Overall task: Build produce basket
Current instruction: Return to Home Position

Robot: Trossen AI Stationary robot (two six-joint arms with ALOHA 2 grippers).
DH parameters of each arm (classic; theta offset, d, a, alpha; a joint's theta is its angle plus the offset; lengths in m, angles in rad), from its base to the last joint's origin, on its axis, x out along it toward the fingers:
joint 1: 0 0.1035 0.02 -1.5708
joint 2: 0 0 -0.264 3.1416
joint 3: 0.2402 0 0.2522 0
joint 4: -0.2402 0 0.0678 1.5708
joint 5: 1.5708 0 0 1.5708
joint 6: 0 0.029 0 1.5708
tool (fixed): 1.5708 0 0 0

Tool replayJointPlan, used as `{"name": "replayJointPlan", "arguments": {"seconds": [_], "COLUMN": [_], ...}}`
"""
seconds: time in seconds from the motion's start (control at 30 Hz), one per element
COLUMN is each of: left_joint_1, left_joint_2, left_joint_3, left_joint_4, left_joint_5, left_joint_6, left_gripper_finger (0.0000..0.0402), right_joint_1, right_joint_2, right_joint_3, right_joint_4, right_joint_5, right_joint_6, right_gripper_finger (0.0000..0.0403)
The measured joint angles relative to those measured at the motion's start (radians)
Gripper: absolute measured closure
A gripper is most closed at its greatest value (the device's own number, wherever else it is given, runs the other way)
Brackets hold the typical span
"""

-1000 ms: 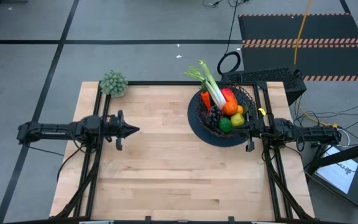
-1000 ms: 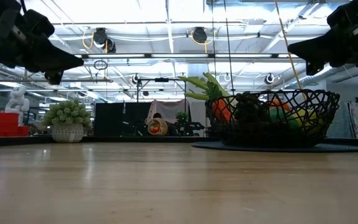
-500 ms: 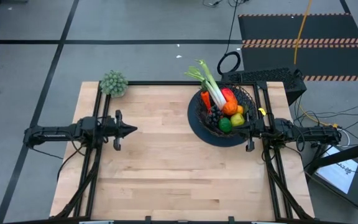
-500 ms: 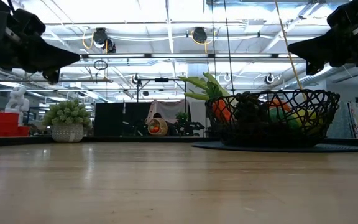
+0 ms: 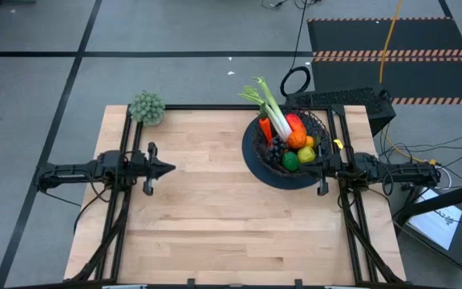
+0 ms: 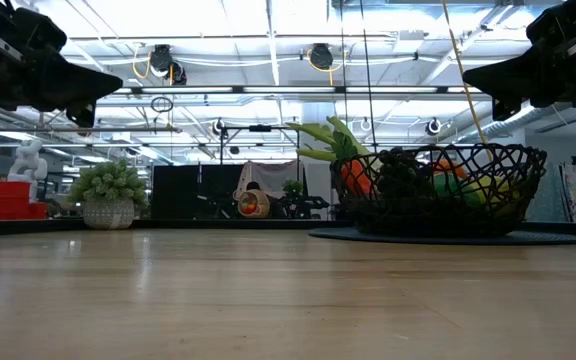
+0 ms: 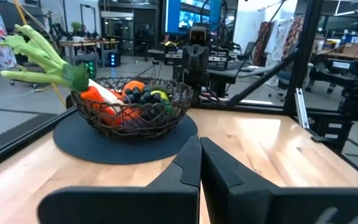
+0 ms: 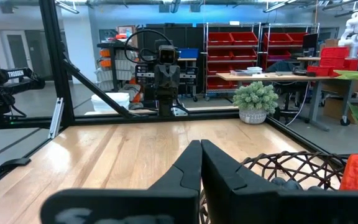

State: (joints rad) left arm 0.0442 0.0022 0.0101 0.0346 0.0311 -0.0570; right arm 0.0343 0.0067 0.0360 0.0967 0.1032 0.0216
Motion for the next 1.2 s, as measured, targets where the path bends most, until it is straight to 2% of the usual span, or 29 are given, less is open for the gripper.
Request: {"name": "replayJointPlan", "arguments": {"seconds": [0.13, 1.2], "left_joint_1": [0.0, 0.0], "left_joint_2": [0.004, 0.006], "left_joint_3": [0.0, 0.0], "left_joint_4": [-0.017, -0.017], "left_joint_5": [0.023, 0.021], "left_joint_6": [0.003, 0.026], "left_gripper_finger": [0.0399, 0.0394], "right_joint_1": [0.0, 0.0], "right_joint_2": [0.0, 0.0], "right_joint_3": [0.0, 0.0], "right_joint_4": [0.0, -0.002], "right_joint_5": [0.0, 0.0], "right_joint_6": [0.0, 0.0], "right_gripper_finger": [0.0403, 0.0403]}}
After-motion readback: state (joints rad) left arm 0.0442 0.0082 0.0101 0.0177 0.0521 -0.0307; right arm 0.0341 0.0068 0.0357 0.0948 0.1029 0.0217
